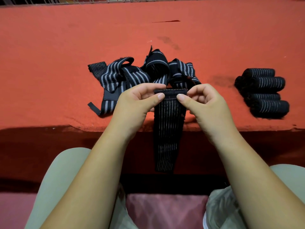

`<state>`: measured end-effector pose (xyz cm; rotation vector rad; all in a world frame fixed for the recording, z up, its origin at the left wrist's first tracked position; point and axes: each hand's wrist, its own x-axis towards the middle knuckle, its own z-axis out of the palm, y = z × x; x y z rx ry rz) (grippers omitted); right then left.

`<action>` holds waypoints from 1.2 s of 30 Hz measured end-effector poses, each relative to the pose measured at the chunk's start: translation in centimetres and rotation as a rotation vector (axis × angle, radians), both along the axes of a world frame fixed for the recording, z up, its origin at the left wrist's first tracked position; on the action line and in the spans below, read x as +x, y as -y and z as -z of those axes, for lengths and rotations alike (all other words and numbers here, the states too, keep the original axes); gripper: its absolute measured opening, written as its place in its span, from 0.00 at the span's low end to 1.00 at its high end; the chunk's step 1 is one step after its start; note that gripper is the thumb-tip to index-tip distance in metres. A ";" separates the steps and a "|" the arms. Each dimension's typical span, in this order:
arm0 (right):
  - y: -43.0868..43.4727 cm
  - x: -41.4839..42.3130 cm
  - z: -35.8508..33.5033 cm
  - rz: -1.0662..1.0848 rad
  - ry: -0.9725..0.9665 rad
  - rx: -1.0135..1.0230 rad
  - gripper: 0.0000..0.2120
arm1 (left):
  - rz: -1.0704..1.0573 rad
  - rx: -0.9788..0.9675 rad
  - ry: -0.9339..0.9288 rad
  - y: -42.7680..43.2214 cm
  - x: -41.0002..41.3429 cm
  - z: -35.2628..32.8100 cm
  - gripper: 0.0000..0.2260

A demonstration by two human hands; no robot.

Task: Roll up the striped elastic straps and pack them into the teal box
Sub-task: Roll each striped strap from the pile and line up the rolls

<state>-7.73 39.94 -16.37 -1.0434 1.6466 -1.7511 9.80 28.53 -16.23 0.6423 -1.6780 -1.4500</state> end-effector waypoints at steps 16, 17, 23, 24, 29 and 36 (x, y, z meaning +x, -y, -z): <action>0.4 -0.2 0.3 -0.135 -0.036 -0.137 0.10 | -0.028 -0.080 -0.006 -0.5 -0.2 0.0 0.06; 0.4 -0.3 0.4 -0.132 -0.036 -0.139 0.10 | -0.021 -0.092 0.004 -0.6 -0.2 0.0 0.06; 0.3 -0.1 0.3 -0.153 -0.044 -0.147 0.13 | 0.074 -0.106 0.029 -0.7 0.0 -0.3 0.06; 0.3 -0.1 0.3 -0.148 -0.047 -0.143 0.14 | 0.086 -0.102 0.030 -0.7 0.0 -0.4 0.06; 0.2 -0.3 0.5 -0.150 -0.072 -0.094 0.15 | 0.089 -0.103 0.042 -0.6 0.1 -0.3 0.06; 0.1 -0.3 0.4 -0.175 -0.120 -0.074 0.10 | -0.018 -0.171 0.075 -0.5 0.3 -0.2 0.07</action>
